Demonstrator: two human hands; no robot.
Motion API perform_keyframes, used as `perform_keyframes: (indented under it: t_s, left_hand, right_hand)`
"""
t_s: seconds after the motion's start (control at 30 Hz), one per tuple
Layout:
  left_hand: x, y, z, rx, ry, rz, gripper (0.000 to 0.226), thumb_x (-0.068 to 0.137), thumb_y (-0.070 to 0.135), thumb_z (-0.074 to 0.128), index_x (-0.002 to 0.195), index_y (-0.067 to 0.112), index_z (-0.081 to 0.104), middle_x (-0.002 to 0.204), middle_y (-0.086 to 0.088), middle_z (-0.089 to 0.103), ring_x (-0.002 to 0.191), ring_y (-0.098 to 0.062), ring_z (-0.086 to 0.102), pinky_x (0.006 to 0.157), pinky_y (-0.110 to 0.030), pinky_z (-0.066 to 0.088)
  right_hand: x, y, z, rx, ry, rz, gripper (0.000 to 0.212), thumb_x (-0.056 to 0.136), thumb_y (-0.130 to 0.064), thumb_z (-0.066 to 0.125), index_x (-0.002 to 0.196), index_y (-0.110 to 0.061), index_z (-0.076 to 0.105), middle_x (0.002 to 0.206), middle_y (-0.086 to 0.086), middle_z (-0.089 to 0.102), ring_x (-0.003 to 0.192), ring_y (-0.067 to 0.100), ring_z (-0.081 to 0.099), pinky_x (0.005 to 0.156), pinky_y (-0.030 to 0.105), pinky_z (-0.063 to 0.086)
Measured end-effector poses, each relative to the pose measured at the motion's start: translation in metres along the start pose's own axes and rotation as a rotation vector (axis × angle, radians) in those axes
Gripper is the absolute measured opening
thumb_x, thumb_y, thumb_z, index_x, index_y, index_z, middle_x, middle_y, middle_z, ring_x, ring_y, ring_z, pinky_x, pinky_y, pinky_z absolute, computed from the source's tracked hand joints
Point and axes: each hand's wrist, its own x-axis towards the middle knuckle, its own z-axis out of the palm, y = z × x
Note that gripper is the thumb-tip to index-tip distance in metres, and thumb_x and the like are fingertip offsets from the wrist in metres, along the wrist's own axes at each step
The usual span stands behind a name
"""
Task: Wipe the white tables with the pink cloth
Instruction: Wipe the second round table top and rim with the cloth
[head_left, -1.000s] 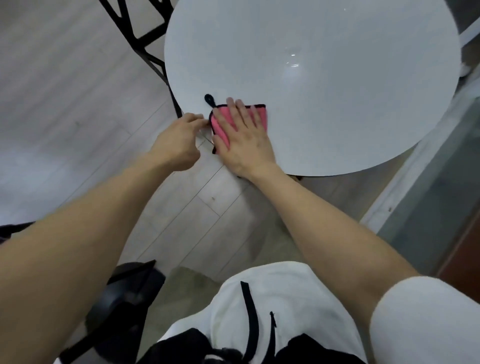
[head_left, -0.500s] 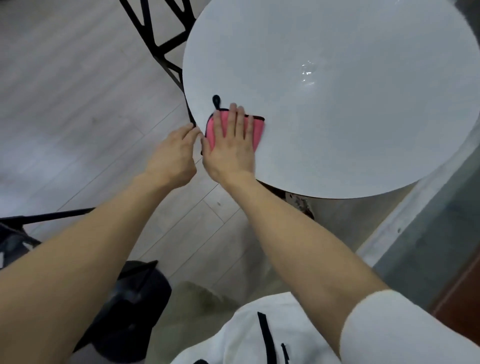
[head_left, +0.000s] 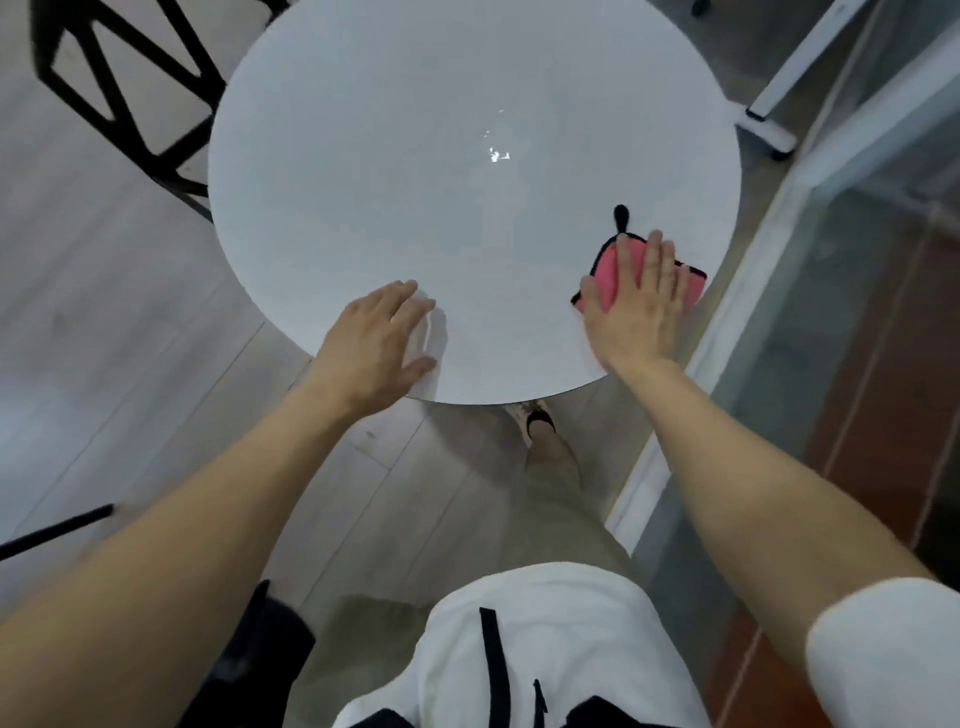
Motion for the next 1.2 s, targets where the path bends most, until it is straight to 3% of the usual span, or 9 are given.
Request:
perform_keyframes:
  t_s: [0.07,0.2,0.27,0.37,0.5,0.63,0.83,0.93,1.2]
  left_hand:
    - [0.017,0.017,-0.004,-0.001,-0.039,0.039,0.086,0.088,0.05,0.085,0.159,0.019,0.046,0.17,-0.012,0.041,0.156,-0.035,0.039,0.127,-0.054,0.036]
    - [0.067,0.034,-0.018,-0.002,-0.09,0.108,0.102,0.071,0.059,0.094,0.154,0.022,0.048,0.167,-0.009,0.043,0.156,-0.032,0.039,0.125,-0.053,0.037]
    - [0.095,0.035,-0.026,0.017,-0.131,0.103,0.117,0.058,0.063,0.098,0.155,0.022,0.046,0.168,-0.006,0.04,0.158,-0.03,0.035,0.127,-0.051,0.035]
    - [0.123,0.039,-0.034,0.091,-0.272,0.061,0.149,0.045,0.079,0.095,0.167,0.026,0.028,0.176,-0.005,0.023,0.162,-0.031,0.024,0.131,-0.047,0.027]
    - [0.128,0.051,-0.039,0.102,-0.348,0.01,0.153,0.054,0.077,0.094,0.172,0.028,0.011,0.182,-0.006,0.006,0.167,-0.03,0.01,0.134,-0.043,0.014]
    - [0.126,0.063,-0.038,0.13,-0.367,-0.049,0.156,0.052,0.065,0.101,0.173,0.022,0.013,0.182,-0.01,0.005,0.168,-0.032,0.007,0.134,-0.041,0.01]
    - [0.13,0.076,-0.036,0.155,-0.371,-0.105,0.157,0.051,0.053,0.106,0.172,0.018,0.013,0.181,-0.011,0.002,0.168,-0.032,0.004,0.134,-0.042,0.018]
    - [0.127,0.075,-0.031,0.142,-0.348,-0.125,0.157,0.048,0.051,0.108,0.171,0.02,0.016,0.181,-0.008,0.004,0.168,-0.029,0.006,0.133,-0.041,0.022]
    - [0.125,0.071,-0.022,-0.011,-0.261,-0.141,0.152,0.043,0.031,0.112,0.168,0.018,0.028,0.18,-0.007,0.012,0.168,-0.03,0.01,0.13,-0.042,0.028]
  right_hand:
    - [0.001,-0.042,0.004,-0.005,0.014,-0.043,0.082,0.107,-0.066,0.011,0.174,-0.02,0.007,0.179,0.021,-0.001,0.167,0.037,-0.002,0.133,0.059,0.004]
    - [-0.008,-0.061,-0.003,0.006,-0.123,-0.716,0.076,0.111,-0.065,0.029,0.174,-0.025,0.012,0.182,0.01,-0.001,0.168,0.026,-0.007,0.135,0.054,0.006]
    - [0.032,-0.025,-0.012,0.022,-0.144,-0.885,0.076,0.11,-0.067,0.034,0.174,-0.03,0.012,0.182,0.002,-0.002,0.168,0.02,-0.008,0.136,0.05,0.003]
    - [0.132,0.03,-0.02,0.014,-0.111,-0.707,0.076,0.11,-0.069,0.031,0.174,-0.031,0.012,0.182,0.004,0.0,0.168,0.021,-0.004,0.136,0.052,0.005]
    - [0.256,0.033,-0.039,0.014,-0.077,-0.376,0.08,0.108,-0.071,0.024,0.173,-0.027,0.015,0.182,0.01,0.004,0.168,0.028,0.001,0.136,0.052,0.001]
    - [0.251,0.013,-0.03,-0.011,-0.023,-0.268,0.078,0.11,-0.066,0.02,0.174,-0.021,0.015,0.18,0.016,0.007,0.167,0.034,0.005,0.134,0.056,0.008]
    - [0.082,0.012,-0.022,0.014,-0.159,-0.769,0.077,0.112,-0.061,0.035,0.174,-0.021,0.013,0.181,0.014,-0.002,0.168,0.03,-0.005,0.134,0.056,0.01]
    - [0.086,0.059,-0.023,0.023,-0.197,-1.008,0.075,0.11,-0.063,0.044,0.173,-0.028,0.022,0.182,0.006,0.004,0.168,0.024,-0.001,0.135,0.055,0.012]
    - [0.212,0.051,-0.021,0.04,0.031,-0.157,0.08,0.108,-0.07,0.017,0.174,-0.025,0.012,0.181,0.014,0.002,0.168,0.03,0.001,0.134,0.056,0.006]
